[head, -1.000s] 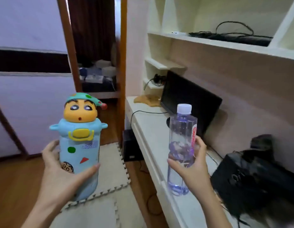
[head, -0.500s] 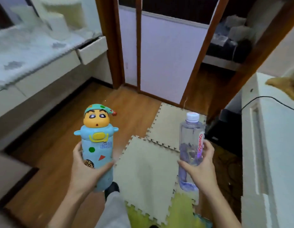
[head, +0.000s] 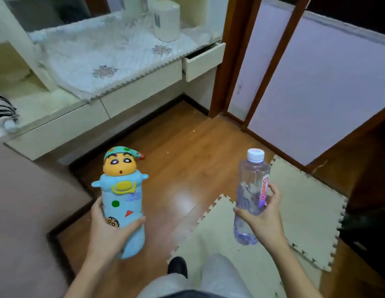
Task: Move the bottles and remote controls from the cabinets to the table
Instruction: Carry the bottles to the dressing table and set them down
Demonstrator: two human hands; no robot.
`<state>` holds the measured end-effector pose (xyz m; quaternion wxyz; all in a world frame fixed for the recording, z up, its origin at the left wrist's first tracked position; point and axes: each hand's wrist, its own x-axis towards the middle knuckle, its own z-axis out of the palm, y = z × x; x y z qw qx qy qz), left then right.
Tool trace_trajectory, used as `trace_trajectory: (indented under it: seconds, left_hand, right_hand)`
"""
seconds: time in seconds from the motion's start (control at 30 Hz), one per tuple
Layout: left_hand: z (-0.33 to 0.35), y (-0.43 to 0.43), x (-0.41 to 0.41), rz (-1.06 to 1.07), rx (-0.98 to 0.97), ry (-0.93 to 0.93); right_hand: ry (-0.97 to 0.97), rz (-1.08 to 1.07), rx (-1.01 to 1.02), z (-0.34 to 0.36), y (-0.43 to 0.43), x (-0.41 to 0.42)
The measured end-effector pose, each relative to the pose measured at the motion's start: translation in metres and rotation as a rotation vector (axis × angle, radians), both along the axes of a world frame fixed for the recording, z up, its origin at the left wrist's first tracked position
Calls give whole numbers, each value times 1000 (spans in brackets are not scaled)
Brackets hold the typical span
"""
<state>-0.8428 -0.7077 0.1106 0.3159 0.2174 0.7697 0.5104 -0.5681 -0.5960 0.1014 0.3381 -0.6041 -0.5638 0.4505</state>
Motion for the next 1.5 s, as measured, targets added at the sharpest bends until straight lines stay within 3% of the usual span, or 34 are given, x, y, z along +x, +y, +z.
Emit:
trace_trajectory:
  seconds: [0.47,0.63,0.83,1.07,1.27,1.5]
  left_hand:
    - [-33,122,-53,241,-99,-77]
    - [-19,203,-48,333,-24,-118]
    - [4,261,-65,410,17,-86]
    - [-11,273,-116,562,-80,-61]
    - [-21,305,-197,565,-61,-68]
    - [-5,355,-292,457,57,-51]
  right_hand:
    - [-30,208,2,-35,187,-71]
    - [-15,348,-29,-18,284,-94]
    - [-41,485,70,9,384,-157]
    - [9,541,33,-6,416,-235]
    - [-19,573,-127,-25,424,-302]
    - [-29,615,-21,-14,456,-402]
